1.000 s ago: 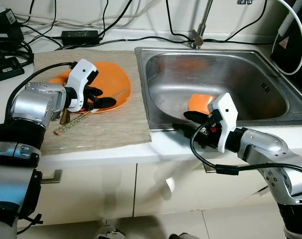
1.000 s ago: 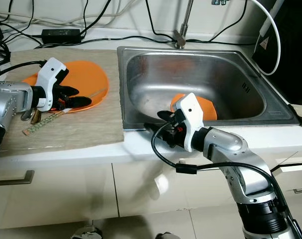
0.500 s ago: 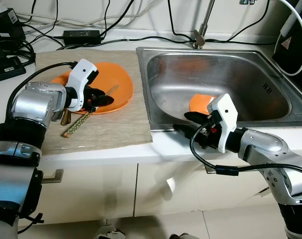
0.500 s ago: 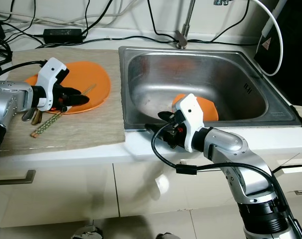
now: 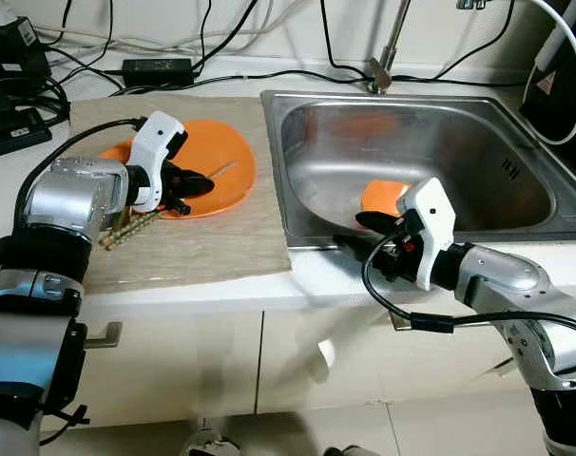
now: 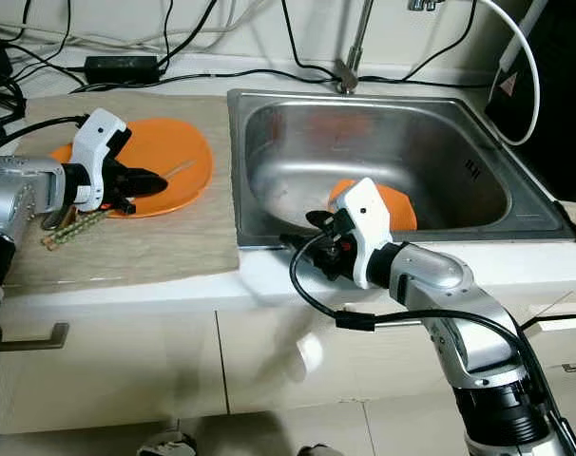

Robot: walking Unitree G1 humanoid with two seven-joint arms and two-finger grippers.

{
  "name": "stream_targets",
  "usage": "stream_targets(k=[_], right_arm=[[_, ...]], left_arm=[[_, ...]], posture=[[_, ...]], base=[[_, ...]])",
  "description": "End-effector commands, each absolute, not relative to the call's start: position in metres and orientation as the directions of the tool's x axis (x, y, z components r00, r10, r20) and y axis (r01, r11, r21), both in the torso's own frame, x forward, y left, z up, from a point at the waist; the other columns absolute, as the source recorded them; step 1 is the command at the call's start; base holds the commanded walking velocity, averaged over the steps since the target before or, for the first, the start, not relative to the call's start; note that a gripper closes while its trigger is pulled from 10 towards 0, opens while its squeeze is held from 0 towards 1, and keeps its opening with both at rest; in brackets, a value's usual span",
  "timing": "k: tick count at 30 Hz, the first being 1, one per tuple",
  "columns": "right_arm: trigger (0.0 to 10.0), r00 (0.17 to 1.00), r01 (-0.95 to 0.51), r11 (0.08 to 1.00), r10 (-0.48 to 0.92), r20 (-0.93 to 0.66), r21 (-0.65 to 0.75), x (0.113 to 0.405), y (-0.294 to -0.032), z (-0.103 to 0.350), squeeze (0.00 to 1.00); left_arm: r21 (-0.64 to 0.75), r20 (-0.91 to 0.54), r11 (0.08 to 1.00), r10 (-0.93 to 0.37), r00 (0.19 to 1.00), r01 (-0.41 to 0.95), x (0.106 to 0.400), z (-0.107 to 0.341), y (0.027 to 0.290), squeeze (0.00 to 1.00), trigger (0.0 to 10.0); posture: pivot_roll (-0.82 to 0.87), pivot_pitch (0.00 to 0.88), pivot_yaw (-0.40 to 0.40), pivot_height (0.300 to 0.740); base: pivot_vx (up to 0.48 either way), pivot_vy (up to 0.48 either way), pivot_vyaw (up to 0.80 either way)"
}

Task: Kitchen organization

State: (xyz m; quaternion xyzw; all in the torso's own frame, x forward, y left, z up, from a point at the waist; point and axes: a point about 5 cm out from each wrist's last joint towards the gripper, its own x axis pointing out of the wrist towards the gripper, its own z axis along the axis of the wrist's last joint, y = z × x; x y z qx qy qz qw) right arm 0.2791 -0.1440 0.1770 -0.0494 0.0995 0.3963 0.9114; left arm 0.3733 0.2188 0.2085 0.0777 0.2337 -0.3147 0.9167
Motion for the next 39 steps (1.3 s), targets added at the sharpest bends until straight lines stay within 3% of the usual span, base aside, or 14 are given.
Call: stream_targets(k=[1, 10, 15, 17, 18, 19, 21, 22, 24, 28, 32, 39], right_arm=[[10.0, 0.707, -0.696, 0.718, 0.681, -0.191, -0.019, 0.284, -0.151, 0.182, 0.00], [10.0, 0.735, -0.669, 0.743, 0.659, -0.158, -0.017, 0.288, -0.152, 0.186, 0.00], [10.0, 0.802, -0.597, 0.800, 0.597, 0.025, 0.058, 0.300, -0.146, 0.207, 0.00], [10.0, 0.782, -0.623, 0.769, 0.613, 0.113, 0.144, 0.299, -0.136, 0.216, 0.00], [10.0, 0.756, -0.655, 0.734, 0.641, 0.133, 0.181, 0.297, -0.130, 0.218, 0.10], [10.0, 0.716, -0.697, 0.682, 0.681, 0.155, 0.221, 0.293, -0.122, 0.219, 1.00], [10.0, 0.689, -0.722, 0.647, 0.705, 0.168, 0.244, 0.291, -0.117, 0.219, 1.00], [10.0, 0.622, -0.774, 0.561, 0.759, 0.189, 0.293, 0.283, -0.107, 0.219, 1.00], [10.0, 0.598, -0.789, 0.530, 0.777, 0.196, 0.310, 0.281, -0.104, 0.218, 1.00], [10.0, 0.522, -0.825, 0.402, 0.811, 0.264, 0.397, 0.274, -0.092, 0.220, 1.00], [10.0, 0.494, -0.838, 0.371, 0.827, 0.268, 0.400, 0.273, -0.087, 0.222, 1.00], [10.0, 0.529, -0.815, 0.390, 0.804, 0.273, 0.429, 0.280, -0.084, 0.223, 1.00]], left_arm=[[-0.024, -0.416, 0.791, -0.564, 0.713, 0.612, 0.377, 0.226, 0.216, 0.00, 0.0], [-0.087, -0.252, 0.779, -0.621, 0.742, 0.621, 0.376, 0.265, 0.212, 0.00, 0.0], [-0.165, -0.023, 0.766, -0.633, 0.774, 0.622, 0.379, 0.304, 0.193, 0.00, 0.0], [-0.215, 0.076, 0.762, -0.611, 0.788, 0.611, 0.379, 0.319, 0.181, 0.00, 0.0], [-0.207, 0.105, 0.776, -0.588, 0.802, 0.596, 0.380, 0.322, 0.175, 0.00, 0.0], [-0.210, 0.129, 0.777, -0.579, 0.805, 0.593, 0.380, 0.324, 0.167, 0.00, 0.0], [-0.212, 0.143, 0.778, -0.573, 0.807, 0.591, 0.380, 0.325, 0.161, 0.00, 0.0], [-0.221, 0.186, 0.759, -0.584, 0.790, 0.613, 0.377, 0.326, 0.148, 0.00, 0.0], [-0.230, 0.203, 0.744, -0.594, 0.778, 0.628, 0.376, 0.326, 0.143, 0.00, 0.0], [-0.358, 0.285, 0.639, -0.620, 0.731, 0.681, 0.366, 0.322, 0.113, 0.00, 0.0], [-0.433, 0.321, 0.560, -0.637, 0.701, 0.706, 0.359, 0.320, 0.097, 0.00, 0.0], [-0.471, 0.352, 0.464, -0.682, 0.641, 0.751, 0.347, 0.320, 0.078, 0.00, 0.0]], posture=[[0.03, 0.011, -0.050, 0.740], [0.04, 0.005, -0.055, 0.740], [0.04, 0.006, -0.059, 0.740], [0.04, 0.008, -0.059, 0.740], [0.04, 0.012, -0.060, 0.740], [0.04, 0.014, -0.063, 0.740], [0.04, 0.014, -0.063, 0.740], [0.04, 0.017, -0.067, 0.740], [0.04, 0.018, -0.067, 0.740], [0.03, 0.025, -0.065, 0.740], [0.03, 0.029, -0.064, 0.740], [0.03, 0.035, -0.065, 0.740]], base=[[0.000, 0.000, 0.00], [0.000, 0.000, 0.00], [0.000, 0.000, 0.00], [0.000, 0.000, 0.00], [0.000, 0.000, 0.00], [0.000, 0.000, 0.00], [0.000, 0.000, 0.00], [0.000, 0.000, 0.00], [0.000, 0.000, 0.00], [0.000, 0.000, 0.00], [0.000, 0.000, 0.00], [0.000, 0.000, 0.00]])
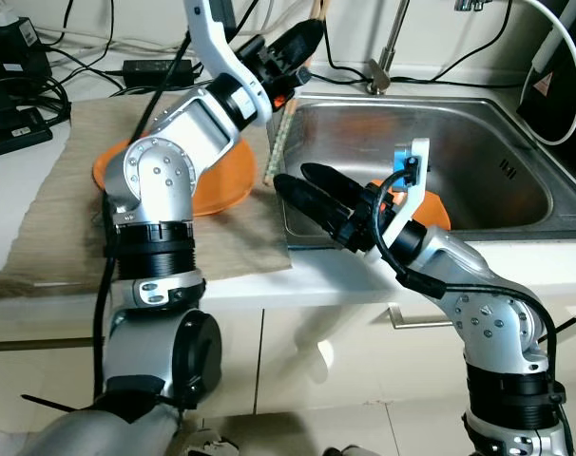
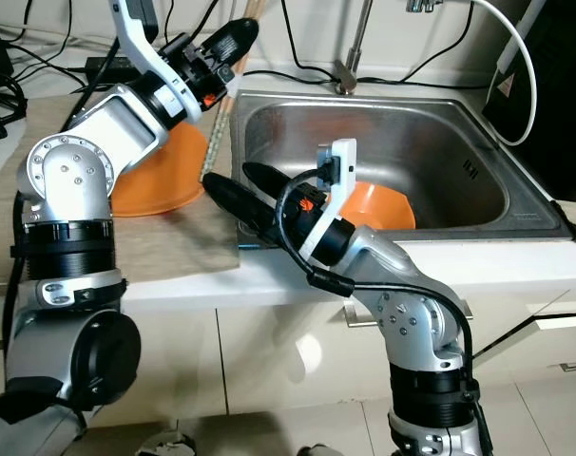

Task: Kitchen organization

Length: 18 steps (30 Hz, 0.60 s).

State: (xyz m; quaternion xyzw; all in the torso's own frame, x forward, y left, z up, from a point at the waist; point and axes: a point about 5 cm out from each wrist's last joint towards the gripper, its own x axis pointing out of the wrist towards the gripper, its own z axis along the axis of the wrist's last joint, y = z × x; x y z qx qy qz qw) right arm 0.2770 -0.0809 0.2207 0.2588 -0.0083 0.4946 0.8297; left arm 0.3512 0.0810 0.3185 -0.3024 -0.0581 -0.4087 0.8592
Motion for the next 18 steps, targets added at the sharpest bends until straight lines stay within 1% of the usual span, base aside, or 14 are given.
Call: stream_targets(k=[1, 2, 3, 4, 5, 6, 7, 9, 10, 18], right_arm=[[10.0, 0.531, -0.813, 0.389, 0.802, 0.275, 0.433, 0.280, -0.084, 0.223, 0.97], [10.0, 0.530, -0.812, 0.384, 0.801, 0.279, 0.439, 0.281, -0.083, 0.224, 0.80], [10.0, 0.528, -0.812, 0.381, 0.801, 0.281, 0.442, 0.281, -0.083, 0.224, 0.80], [10.0, 0.526, -0.813, 0.377, 0.802, 0.282, 0.445, 0.281, -0.083, 0.224, 0.00], [10.0, 0.525, -0.813, 0.374, 0.803, 0.283, 0.446, 0.281, -0.083, 0.224, 0.00], [9.6, 0.519, -0.814, 0.363, 0.805, 0.287, 0.453, 0.280, -0.082, 0.224, 0.00], [3.3, 0.514, -0.815, 0.350, 0.806, 0.294, 0.462, 0.280, -0.081, 0.224, 0.00], [3.3, 0.510, -0.815, 0.341, 0.806, 0.300, 0.469, 0.280, -0.080, 0.224, 0.00], [0.0, 0.500, -0.816, 0.317, 0.808, 0.313, 0.484, 0.278, -0.079, 0.224, 0.00], [0.0, 0.477, -0.817, 0.277, 0.818, 0.322, 0.505, 0.276, -0.077, 0.223, 0.00]], left_arm=[[-0.473, 0.351, 0.458, -0.686, 0.637, 0.753, 0.345, 0.319, 0.077, 0.00, 0.0], [-0.478, 0.353, 0.441, -0.695, 0.626, 0.760, 0.344, 0.319, 0.076, 0.00, 0.0], [-0.484, 0.355, 0.430, -0.700, 0.619, 0.763, 0.342, 0.319, 0.075, 0.00, 0.0], [-0.499, 0.364, 0.400, -0.708, 0.605, 0.769, 0.341, 0.319, 0.074, 0.00, 0.0], [-0.509, 0.371, 0.379, -0.713, 0.595, 0.772, 0.339, 0.320, 0.074, 0.00, 0.0], [-0.519, 0.388, 0.341, -0.722, 0.572, 0.783, 0.336, 0.321, 0.072, 0.00, 0.0], [-0.514, 0.393, 0.320, -0.737, 0.550, 0.796, 0.333, 0.322, 0.070, 0.00, 0.0], [-0.510, 0.395, 0.305, -0.748, 0.534, 0.804, 0.330, 0.322, 0.069, 0.00, 0.0], [-0.503, 0.395, 0.281, -0.766, 0.507, 0.817, 0.325, 0.321, 0.065, 0.00, 0.0], [-0.530, 0.388, 0.245, -0.781, 0.490, 0.812, 0.320, 0.319, 0.059, 0.00, 0.0]], posture=[[0.03, 0.035, -0.065, 0.740], [0.03, 0.036, -0.064, 0.740], [0.03, 0.036, -0.064, 0.740], [0.03, 0.036, -0.064, 0.740], [0.03, 0.036, -0.063, 0.740], [0.03, 0.037, -0.062, 0.740], [0.03, 0.038, -0.063, 0.740], [0.03, 0.038, -0.063, 0.740], [0.03, 0.041, -0.061, 0.740], [0.03, 0.045, -0.055, 0.740]], base=[[0.000, 0.000, 0.00], [0.000, 0.000, 0.00], [0.000, 0.000, 0.00], [0.000, 0.000, 0.00], [0.000, 0.000, 0.00], [0.000, 0.000, 0.00], [0.000, 0.000, 0.00], [0.000, 0.000, 0.00], [0.000, 0.000, 0.00], [0.000, 0.000, 0.00]])
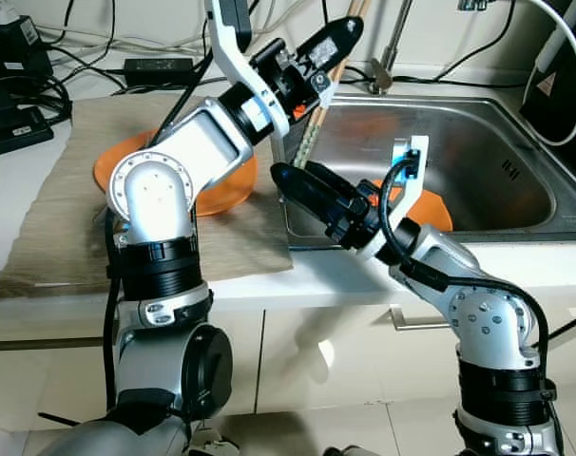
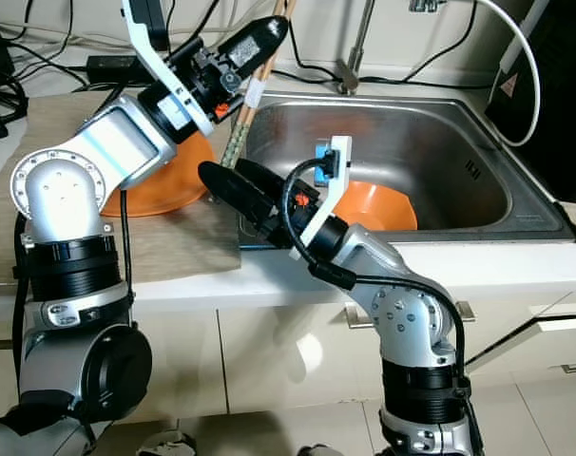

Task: Kitchen organization

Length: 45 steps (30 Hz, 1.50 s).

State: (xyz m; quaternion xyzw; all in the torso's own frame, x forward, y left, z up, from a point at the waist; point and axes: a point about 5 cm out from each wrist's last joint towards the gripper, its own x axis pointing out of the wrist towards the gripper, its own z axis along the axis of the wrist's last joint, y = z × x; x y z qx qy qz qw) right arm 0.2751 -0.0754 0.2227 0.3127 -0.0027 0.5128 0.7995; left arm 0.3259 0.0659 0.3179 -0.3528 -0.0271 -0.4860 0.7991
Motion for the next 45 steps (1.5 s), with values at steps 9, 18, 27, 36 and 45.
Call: stream_targets(k=[9, 18, 27, 36, 45], right_arm=[[0.0, 0.457, -0.821, 0.249, 0.825, 0.331, 0.514, 0.273, -0.075, 0.224, 0.00], [0.0, 0.449, -0.822, 0.236, 0.827, 0.337, 0.518, 0.273, -0.076, 0.224, 0.00], [0.0, 0.449, -0.822, 0.232, 0.826, 0.341, 0.520, 0.273, -0.077, 0.223, 0.00], [0.0, 0.493, -0.806, 0.278, 0.804, 0.333, 0.523, 0.277, -0.082, 0.222, 0.00], [0.0, 0.548, -0.781, 0.333, 0.771, 0.324, 0.529, 0.284, -0.092, 0.221, 0.00]], left_arm=[[-0.539, 0.375, 0.234, -0.793, 0.479, 0.809, 0.317, 0.317, 0.054, 0.00, 0.0], [-0.548, 0.371, 0.239, -0.789, 0.489, 0.802, 0.317, 0.316, 0.055, 0.00, 0.0], [-0.552, 0.355, 0.259, -0.787, 0.505, 0.793, 0.319, 0.315, 0.056, 0.00, 0.7], [-0.612, 0.334, 0.297, -0.743, 0.580, 0.733, 0.329, 0.311, 0.065, 1.00, 10.0], [-0.589, 0.331, 0.385, -0.687, 0.647, 0.710, 0.335, 0.314, 0.075, 1.00, 10.0]], posture=[[0.03, 0.045, -0.051, 0.740], [0.04, 0.044, -0.051, 0.740], [0.03, 0.037, -0.050, 0.740], [0.03, 0.025, -0.049, 0.740], [0.03, 0.017, -0.049, 0.740]], base=[[0.000, 0.000, 0.00], [0.000, 0.000, 0.00], [0.000, 0.000, 0.00], [0.000, 0.000, 0.00], [0.000, 0.000, 0.00]])
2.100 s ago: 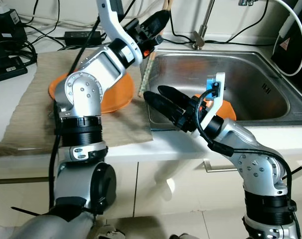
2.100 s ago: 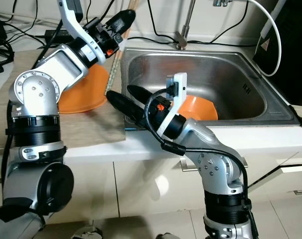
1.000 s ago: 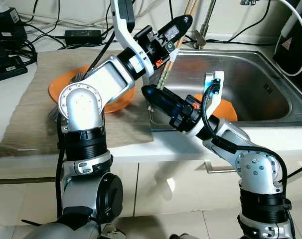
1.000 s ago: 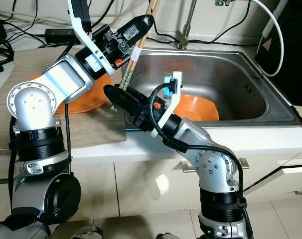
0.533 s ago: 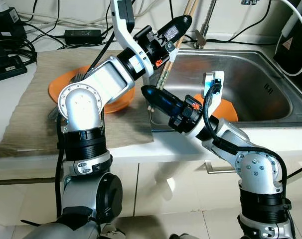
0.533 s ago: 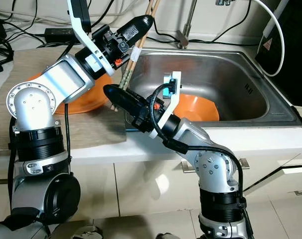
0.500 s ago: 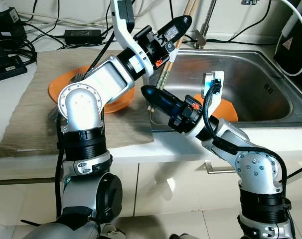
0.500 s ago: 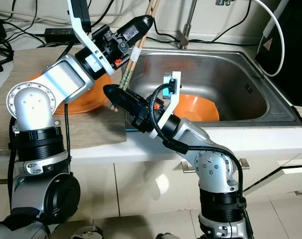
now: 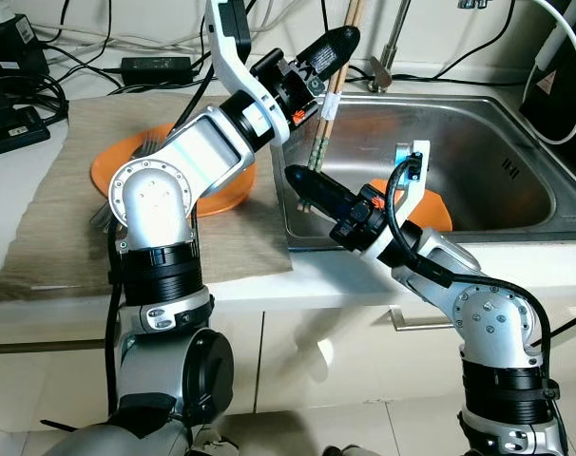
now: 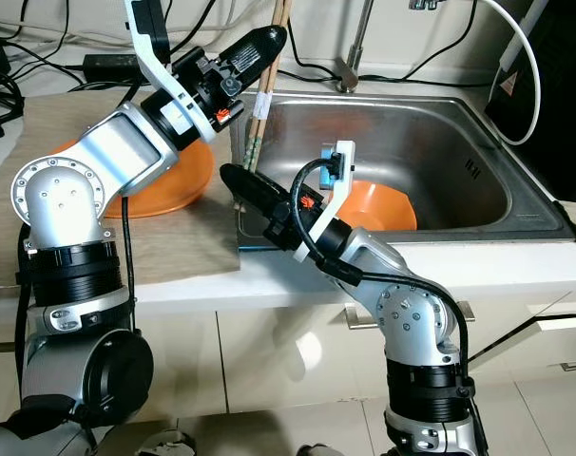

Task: Kitchen organization

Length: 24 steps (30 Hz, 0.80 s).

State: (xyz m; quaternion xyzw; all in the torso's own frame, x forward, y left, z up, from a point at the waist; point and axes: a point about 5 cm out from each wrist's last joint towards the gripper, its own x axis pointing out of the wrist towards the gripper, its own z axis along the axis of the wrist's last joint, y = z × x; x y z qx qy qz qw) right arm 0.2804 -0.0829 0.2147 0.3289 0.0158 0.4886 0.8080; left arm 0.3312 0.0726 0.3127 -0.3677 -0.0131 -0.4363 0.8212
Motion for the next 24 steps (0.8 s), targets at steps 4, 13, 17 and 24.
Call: stream_targets(k=[4, 13, 17, 24], right_arm=[[0.0, 0.682, -0.695, 0.472, 0.672, 0.288, 0.542, 0.307, -0.115, 0.222, 0.00], [0.0, 0.777, -0.608, 0.664, 0.611, 0.153, 0.435, 0.332, -0.136, 0.220, 0.00], [10.0, 0.877, -0.452, 0.892, 0.447, -0.175, 0.013, 0.362, -0.156, 0.192, 0.00], [10.0, 0.905, -0.382, 0.857, 0.272, -0.327, -0.345, 0.387, -0.187, 0.185, 0.00]], left_arm=[[-0.590, 0.376, 0.419, -0.614, 0.694, 0.690, 0.342, 0.322, 0.093, 0.00, 10.0], [-0.358, 0.262, 0.632, -0.638, 0.724, 0.687, 0.344, 0.306, 0.103, 0.00, 10.0], [0.209, -0.003, 0.742, -0.651, 0.759, 0.637, 0.346, 0.265, 0.116, 0.00, 10.0], [0.328, -0.087, 0.698, -0.649, 0.756, 0.637, 0.337, 0.242, 0.133, 0.00, 10.0]], posture=[[0.03, 0.018, -0.052, 0.740], [0.03, 0.024, -0.040, 0.740], [0.02, 0.031, -0.032, 0.740], [0.03, 0.039, -0.049, 0.740]], base=[[0.000, 0.000, 0.00], [0.000, 0.000, 0.00], [0.000, 0.000, 0.00], [0.000, 0.000, 0.00]])
